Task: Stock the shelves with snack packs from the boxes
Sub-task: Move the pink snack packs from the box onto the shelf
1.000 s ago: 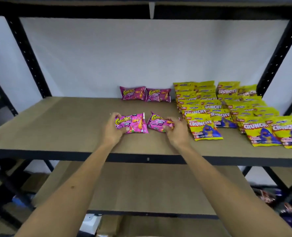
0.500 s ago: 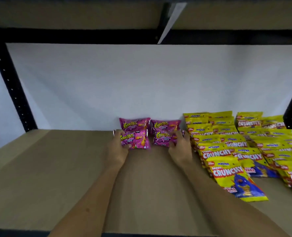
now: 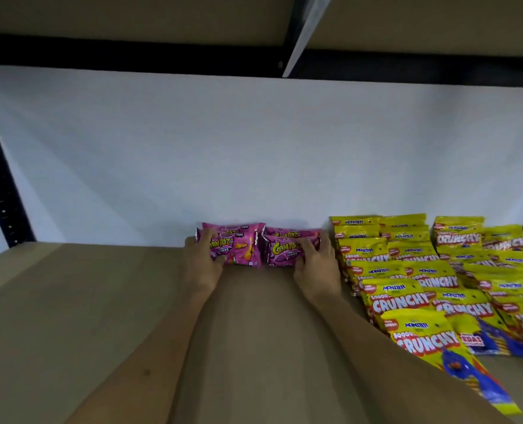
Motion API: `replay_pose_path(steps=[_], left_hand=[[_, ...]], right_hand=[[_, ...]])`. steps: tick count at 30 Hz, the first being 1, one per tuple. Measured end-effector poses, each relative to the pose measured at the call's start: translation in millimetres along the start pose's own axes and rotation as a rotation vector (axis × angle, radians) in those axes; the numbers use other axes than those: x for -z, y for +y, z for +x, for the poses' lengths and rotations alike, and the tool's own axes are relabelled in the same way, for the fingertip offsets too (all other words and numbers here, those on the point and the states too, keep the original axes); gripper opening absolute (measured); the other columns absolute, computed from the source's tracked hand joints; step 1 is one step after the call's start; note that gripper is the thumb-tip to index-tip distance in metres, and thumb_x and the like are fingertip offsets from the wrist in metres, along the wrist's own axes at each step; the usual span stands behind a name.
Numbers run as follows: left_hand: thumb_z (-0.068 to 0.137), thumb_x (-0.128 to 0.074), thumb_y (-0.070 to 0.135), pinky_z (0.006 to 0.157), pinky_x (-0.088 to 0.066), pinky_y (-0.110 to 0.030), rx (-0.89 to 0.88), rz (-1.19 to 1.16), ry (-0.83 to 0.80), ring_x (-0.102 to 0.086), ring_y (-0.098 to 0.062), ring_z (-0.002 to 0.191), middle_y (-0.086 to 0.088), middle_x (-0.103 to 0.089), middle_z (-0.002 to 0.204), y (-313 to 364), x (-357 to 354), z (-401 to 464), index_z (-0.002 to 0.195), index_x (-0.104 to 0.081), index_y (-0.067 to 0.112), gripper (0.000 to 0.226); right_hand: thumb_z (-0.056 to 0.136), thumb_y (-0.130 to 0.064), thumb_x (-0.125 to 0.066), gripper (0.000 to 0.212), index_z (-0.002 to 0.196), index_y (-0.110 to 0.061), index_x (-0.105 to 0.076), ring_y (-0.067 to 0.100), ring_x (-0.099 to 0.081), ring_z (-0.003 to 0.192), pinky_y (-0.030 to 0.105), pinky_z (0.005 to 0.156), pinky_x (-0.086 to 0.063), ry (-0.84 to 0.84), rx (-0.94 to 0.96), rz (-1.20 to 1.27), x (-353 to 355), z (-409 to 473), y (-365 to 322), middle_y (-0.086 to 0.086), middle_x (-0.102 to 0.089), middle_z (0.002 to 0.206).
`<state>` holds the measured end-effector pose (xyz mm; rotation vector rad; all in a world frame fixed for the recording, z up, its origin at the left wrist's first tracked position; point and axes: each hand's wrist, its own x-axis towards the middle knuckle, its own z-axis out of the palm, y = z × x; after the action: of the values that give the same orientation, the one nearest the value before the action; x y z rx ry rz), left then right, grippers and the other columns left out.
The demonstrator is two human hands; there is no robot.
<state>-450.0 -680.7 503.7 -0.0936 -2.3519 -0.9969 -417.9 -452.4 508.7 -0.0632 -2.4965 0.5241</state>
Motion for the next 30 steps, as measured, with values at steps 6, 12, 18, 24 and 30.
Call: replay_pose_path(steps=[6,12,18,24,30], left_hand=[[0.077,-0.077,0.018,0.080,-0.050,-0.034,-0.011,-0.034,-0.003,-0.055,-0.022,0.077,-0.004,-0.045,0.099,7,-7,1,0.113,-0.058,0.024,0.042],[0.077,-0.075,0.021,0.088,-0.051,-0.037,0.002,-0.043,0.011,-0.059,-0.023,0.084,-0.018,-0.042,0.128,10,-9,0,0.128,-0.048,0.025,0.058],[0.079,-0.064,0.009,0.087,-0.046,-0.038,0.010,0.014,-0.031,-0.052,-0.031,0.101,-0.012,-0.052,0.106,11,3,-21,0.122,-0.051,0.013,0.046],[0.080,-0.063,0.010,0.090,-0.048,-0.039,-0.039,0.197,-0.150,-0.059,-0.036,0.097,-0.018,-0.059,0.110,17,37,-40,0.118,-0.060,0.012,0.038],[0.088,-0.054,0.018,0.086,-0.049,-0.038,-0.077,0.312,-0.275,-0.061,-0.035,0.097,-0.016,-0.064,0.107,26,66,-92,0.111,-0.065,0.013,0.026]], right_hand=[[0.092,-0.030,-0.054,0.046,0.137,-0.023,-0.049,0.034,-0.037,0.132,0.049,0.101,-0.045,0.008,0.021,-0.041,5,8,5,0.015,-0.023,0.152],[0.088,-0.028,-0.061,0.044,0.130,-0.015,-0.056,0.038,-0.033,0.136,0.052,0.104,-0.041,0.067,0.037,-0.043,8,14,10,0.022,-0.032,0.149],[0.082,-0.022,-0.054,0.038,0.115,-0.006,-0.062,0.038,-0.048,0.126,0.056,0.106,-0.037,0.196,0.124,-0.089,11,17,9,0.023,-0.053,0.133],[0.081,-0.019,-0.041,0.047,0.120,-0.001,-0.059,0.036,-0.051,0.124,0.049,0.100,-0.045,0.174,0.226,-0.038,30,-2,-1,0.021,-0.056,0.129],[0.089,-0.018,-0.051,0.034,0.120,-0.005,-0.057,0.042,-0.061,0.096,0.045,0.076,-0.052,-0.142,0.126,-0.095,61,-74,-12,0.022,-0.060,0.114]])
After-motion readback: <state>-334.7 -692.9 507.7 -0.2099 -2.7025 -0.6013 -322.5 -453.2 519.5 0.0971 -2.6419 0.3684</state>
